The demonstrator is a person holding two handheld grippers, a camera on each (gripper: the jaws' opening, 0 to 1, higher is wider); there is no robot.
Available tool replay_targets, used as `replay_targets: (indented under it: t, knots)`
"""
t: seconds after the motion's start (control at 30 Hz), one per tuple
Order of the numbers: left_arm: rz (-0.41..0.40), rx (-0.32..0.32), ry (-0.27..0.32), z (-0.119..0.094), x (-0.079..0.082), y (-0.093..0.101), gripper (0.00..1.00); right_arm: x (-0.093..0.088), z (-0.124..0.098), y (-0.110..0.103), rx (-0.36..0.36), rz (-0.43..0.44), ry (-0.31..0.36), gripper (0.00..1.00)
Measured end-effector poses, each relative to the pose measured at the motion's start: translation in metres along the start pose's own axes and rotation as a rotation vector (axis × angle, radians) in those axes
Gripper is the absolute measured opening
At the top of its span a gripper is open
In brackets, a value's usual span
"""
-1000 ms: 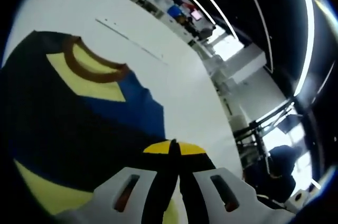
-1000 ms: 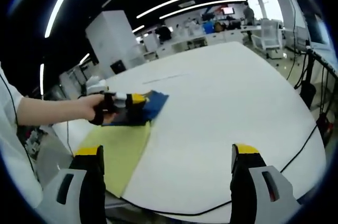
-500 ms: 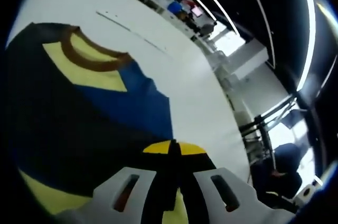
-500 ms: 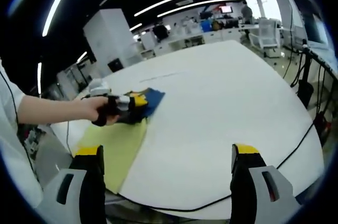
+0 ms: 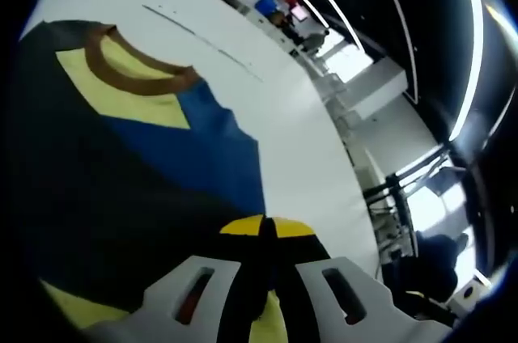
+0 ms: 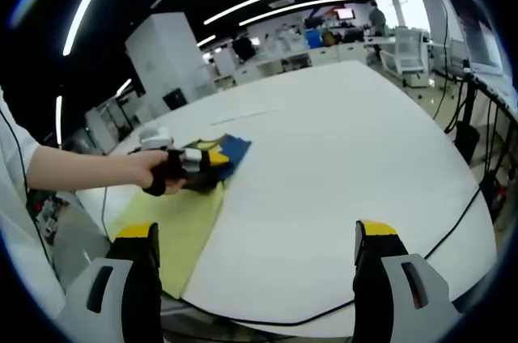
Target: Fold the garment on the visible template until the final outline fits inside the template.
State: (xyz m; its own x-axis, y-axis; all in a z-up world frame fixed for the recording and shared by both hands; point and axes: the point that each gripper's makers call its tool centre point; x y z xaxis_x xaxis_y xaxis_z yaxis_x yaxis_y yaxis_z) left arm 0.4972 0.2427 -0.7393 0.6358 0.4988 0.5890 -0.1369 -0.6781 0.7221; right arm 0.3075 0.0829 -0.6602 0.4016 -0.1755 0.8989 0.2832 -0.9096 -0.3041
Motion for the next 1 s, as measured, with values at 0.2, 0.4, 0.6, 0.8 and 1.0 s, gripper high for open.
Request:
replay_targets:
  t: [0.2, 0.4, 0.6, 0.8, 1.0]
  knots:
    - [0.009, -0.017, 0.003, 0.001, 0.005, 0.004, 0.02, 0.001, 0.005, -0.004, 0.01, -0.001, 0.001, 1.0]
    - [0.046, -0.018, -0.004, -0.005, 0.007, 0.003, 0.05, 0.002, 0.005, -0.006, 0.013, -0.001, 0.005, 1.0]
    - [0.096, -0.032, -0.011, -0.014, 0.009, 0.005, 0.07, 0.0, 0.004, -0.015, 0.022, -0.004, 0.002, 1.0]
    - [0.127, -0.05, -0.01, -0.03, 0.017, 0.008, 0.12, 0.002, 0.005, -0.028, 0.037, -0.011, 0.008, 1.0]
    - [0.172, -0.072, -0.013, -0.051, 0.025, 0.006, 0.2, 0.001, 0.006, -0.047, 0.064, -0.018, 0.011, 1.0]
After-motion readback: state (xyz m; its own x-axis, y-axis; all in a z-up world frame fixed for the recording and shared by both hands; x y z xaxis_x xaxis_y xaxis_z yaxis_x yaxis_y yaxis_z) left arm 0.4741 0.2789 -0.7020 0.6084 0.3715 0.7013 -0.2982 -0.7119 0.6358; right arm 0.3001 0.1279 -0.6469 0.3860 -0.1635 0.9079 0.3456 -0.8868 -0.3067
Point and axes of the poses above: the point that each gripper's makers call its tool centre point, and the gripper's own axes: z roughly forward along the fingers, y roughly to its right, x roughly out of its top, and after that the axes turned 12 degrees about y, right-handed
